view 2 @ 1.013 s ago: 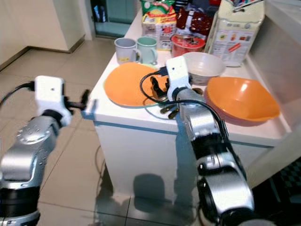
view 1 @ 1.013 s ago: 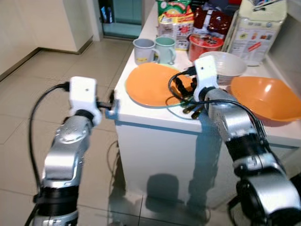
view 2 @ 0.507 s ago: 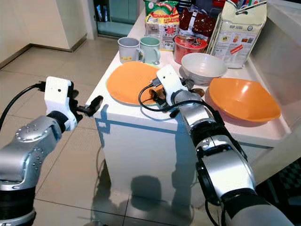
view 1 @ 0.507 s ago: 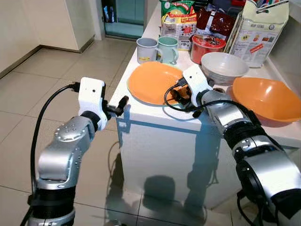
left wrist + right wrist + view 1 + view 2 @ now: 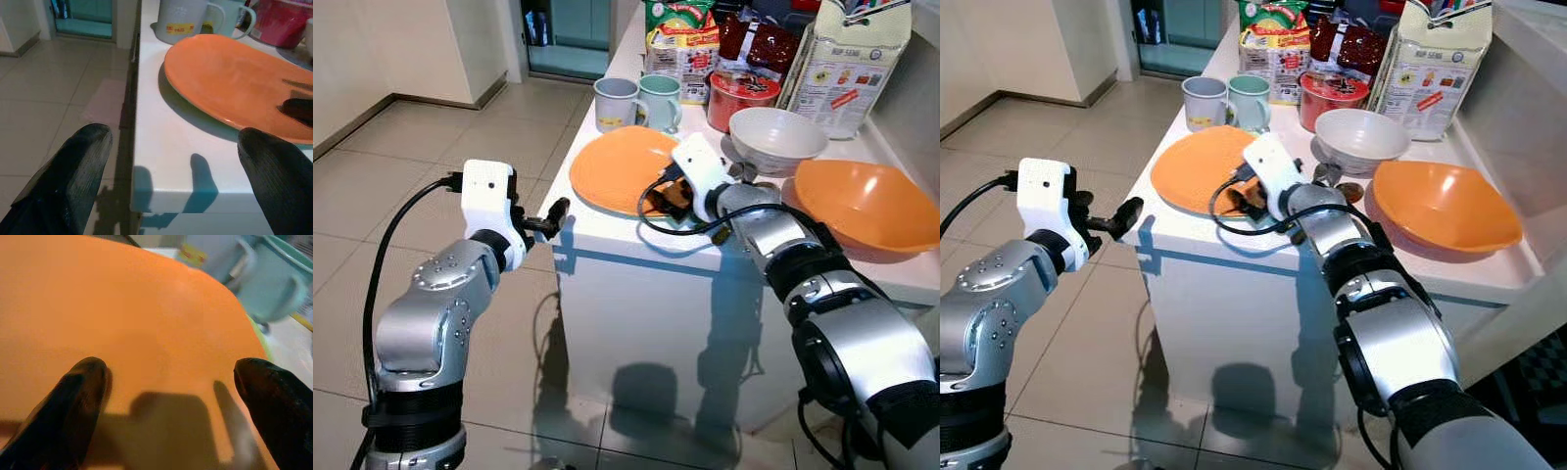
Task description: Setting the table
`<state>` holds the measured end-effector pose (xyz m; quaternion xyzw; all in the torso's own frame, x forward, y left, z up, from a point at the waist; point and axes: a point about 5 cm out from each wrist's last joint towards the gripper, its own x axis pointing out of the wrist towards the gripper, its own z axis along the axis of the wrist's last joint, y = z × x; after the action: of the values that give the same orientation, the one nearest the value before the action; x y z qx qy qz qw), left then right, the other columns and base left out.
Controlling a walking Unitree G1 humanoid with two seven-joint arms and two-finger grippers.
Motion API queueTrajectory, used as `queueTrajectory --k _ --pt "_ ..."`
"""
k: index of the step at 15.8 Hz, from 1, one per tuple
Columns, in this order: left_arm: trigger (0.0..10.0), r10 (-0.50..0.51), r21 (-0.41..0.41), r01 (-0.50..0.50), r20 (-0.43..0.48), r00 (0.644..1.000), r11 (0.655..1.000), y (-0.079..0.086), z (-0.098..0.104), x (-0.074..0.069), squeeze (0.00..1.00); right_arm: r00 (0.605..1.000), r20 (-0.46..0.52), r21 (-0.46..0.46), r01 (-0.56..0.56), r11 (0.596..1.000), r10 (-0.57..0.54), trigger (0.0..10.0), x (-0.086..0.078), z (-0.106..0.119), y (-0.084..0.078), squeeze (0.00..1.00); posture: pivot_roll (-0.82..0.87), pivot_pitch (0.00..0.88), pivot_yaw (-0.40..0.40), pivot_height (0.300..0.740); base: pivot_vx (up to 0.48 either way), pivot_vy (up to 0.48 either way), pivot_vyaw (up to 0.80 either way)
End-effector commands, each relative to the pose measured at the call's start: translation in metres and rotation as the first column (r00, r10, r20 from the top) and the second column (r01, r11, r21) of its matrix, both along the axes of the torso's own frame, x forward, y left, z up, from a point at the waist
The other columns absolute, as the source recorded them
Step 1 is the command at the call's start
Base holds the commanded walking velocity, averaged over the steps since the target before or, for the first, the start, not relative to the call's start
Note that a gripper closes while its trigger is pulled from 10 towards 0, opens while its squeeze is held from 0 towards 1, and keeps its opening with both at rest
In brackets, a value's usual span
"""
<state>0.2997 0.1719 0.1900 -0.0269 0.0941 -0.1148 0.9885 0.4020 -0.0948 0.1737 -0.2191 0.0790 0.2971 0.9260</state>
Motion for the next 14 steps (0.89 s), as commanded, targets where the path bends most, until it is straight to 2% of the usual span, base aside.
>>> queueTrajectory --k 1,3,5,7,11,13,14 --pt "10.0 -0.002 -0.028 0.002 0.008 1.000 1.000 -0.002 0.004 0.003 0.00 0.999 0.006 0.017 -0.037 0.999 0.037 10.0 0.001 0.006 0.005 0.00 0.09 0.000 -0.040 0.740 0.000 0.000 0.00" --pt "10.0 -0.012 -0.035 0.013 0.006 1.000 0.999 -0.006 0.004 0.005 0.00 0.999 0.002 0.029 -0.054 0.998 0.054 10.0 0.000 0.005 0.008 0.00 0.09 0.000 -0.041 0.740 0.000 0.000 0.00" --pt "10.0 -0.025 -0.091 0.026 0.015 1.000 0.995 -0.010 0.006 0.007 0.00 0.997 -0.004 0.040 -0.076 0.996 0.076 10.0 -0.001 0.004 0.011 0.00 0.09 0.000 -0.040 0.740 0.000 0.000 0.00" --pt "10.0 -0.036 -0.208 0.037 0.012 0.999 0.977 -0.016 0.010 0.015 0.00 0.993 -0.004 0.063 -0.114 0.991 0.115 10.0 -0.003 0.006 0.017 0.00 0.08 0.000 -0.034 0.740 0.000 0.000 0.00" --pt "10.0 -0.009 -0.250 0.010 0.007 1.000 0.968 -0.015 0.012 0.021 0.00 0.987 0.007 0.099 -0.160 0.982 0.160 10.0 -0.003 0.012 0.019 0.00 0.08 0.000 -0.031 0.740 0.000 0.000 0.00" --pt "10.0 -0.009 -0.225 0.007 -0.008 1.000 0.974 -0.013 0.009 0.023 0.00 0.977 0.009 0.121 -0.211 0.970 0.212 10.0 -0.004 0.017 0.020 0.00 0.07 0.000 -0.032 0.740 0.000 0.000 0.00" --pt "10.0 -0.004 -0.216 -0.007 -0.047 0.999 0.976 -0.010 0.002 0.027 0.00 0.961 0.015 0.122 -0.275 0.953 0.276 10.0 -0.006 0.022 0.023 0.00 0.07 0.000 -0.029 0.740 0.000 0.000 0.00"
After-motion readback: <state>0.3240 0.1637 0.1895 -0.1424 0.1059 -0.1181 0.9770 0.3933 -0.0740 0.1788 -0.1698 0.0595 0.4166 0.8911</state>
